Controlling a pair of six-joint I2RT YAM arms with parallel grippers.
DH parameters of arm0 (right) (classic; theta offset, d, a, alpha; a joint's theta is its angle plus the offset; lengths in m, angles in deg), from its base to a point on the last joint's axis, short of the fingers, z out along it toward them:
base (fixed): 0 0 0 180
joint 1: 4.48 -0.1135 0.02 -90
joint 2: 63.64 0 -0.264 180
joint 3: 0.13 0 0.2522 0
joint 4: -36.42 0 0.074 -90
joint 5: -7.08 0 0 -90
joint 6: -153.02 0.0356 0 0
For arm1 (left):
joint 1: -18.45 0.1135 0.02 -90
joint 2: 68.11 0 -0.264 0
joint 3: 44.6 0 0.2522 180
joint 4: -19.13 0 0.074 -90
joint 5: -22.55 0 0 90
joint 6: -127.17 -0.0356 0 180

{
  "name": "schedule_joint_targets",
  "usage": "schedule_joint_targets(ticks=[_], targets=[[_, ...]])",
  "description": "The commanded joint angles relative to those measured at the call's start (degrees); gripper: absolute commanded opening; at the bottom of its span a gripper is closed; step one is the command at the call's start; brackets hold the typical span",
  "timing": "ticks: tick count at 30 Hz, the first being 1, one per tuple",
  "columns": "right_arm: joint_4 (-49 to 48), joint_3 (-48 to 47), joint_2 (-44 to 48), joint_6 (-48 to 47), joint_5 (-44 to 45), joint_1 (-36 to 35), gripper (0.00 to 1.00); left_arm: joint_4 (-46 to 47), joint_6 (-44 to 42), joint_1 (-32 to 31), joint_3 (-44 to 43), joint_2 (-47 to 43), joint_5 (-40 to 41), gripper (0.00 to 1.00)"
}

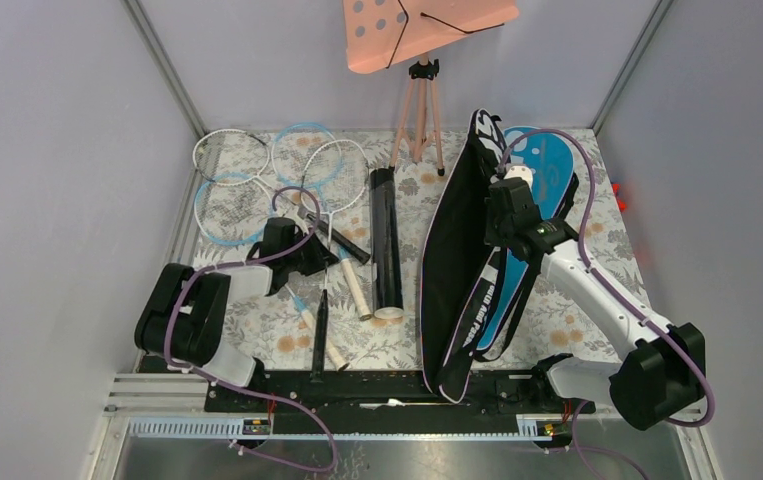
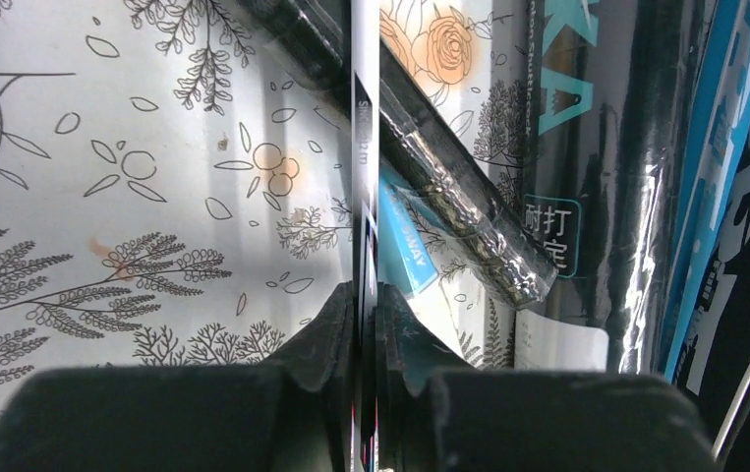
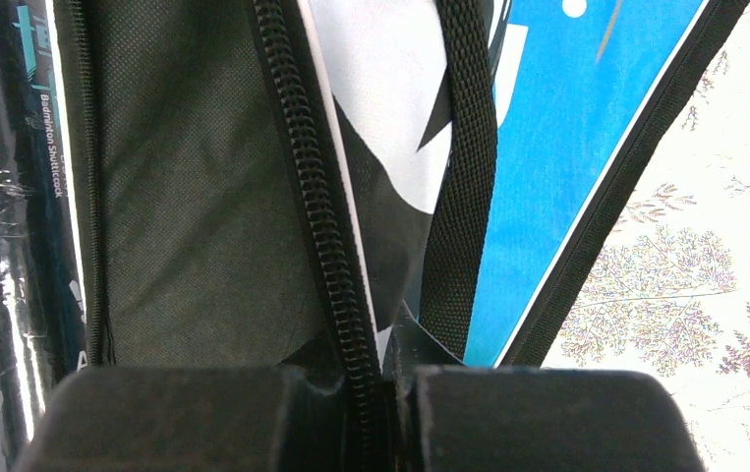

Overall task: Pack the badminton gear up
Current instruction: Place the racket at the center of the board.

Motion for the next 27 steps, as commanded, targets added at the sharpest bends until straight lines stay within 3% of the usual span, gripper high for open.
schedule_joint_targets(ticks=[1, 3, 7, 12, 21, 27], targets=[[-3.3, -1.5, -0.5, -0.6, 0.2, 0.3, 0.00, -2.6, -1.1, -0.3, 0.7, -4.4, -0.7, 0.00], [-2.6, -2.1, -0.7, -0.7, 1.0, 0.3, 0.00, -9.2, -3.0, -2.2, -1.0, -9.1, 7.2, 0.00], [-0.7, -3.8, -1.5, -0.8, 3.6, 0.3, 0.00, -24.3, -4.6, -11.8, -6.3, -18.2, 28.5, 0.00], [0.1, -5.4, -3.5, -1.5, 5.7, 0.5, 0.00, -37.1, -2.5, -22.3, -11.2, -26.8, 43.4, 0.00], [3.0, -12.9, -10.4, -1.5, 5.0, 1.3, 0.00, -54.6, 0.1, -43.7, -19.5, -29.3, 55.8, 0.00], [2.4, -12.8, -10.6, -1.1, 3.0, 1.2, 0.00, -57.9, -0.4, -57.7, -23.1, -24.0, 56.2, 0.00]])
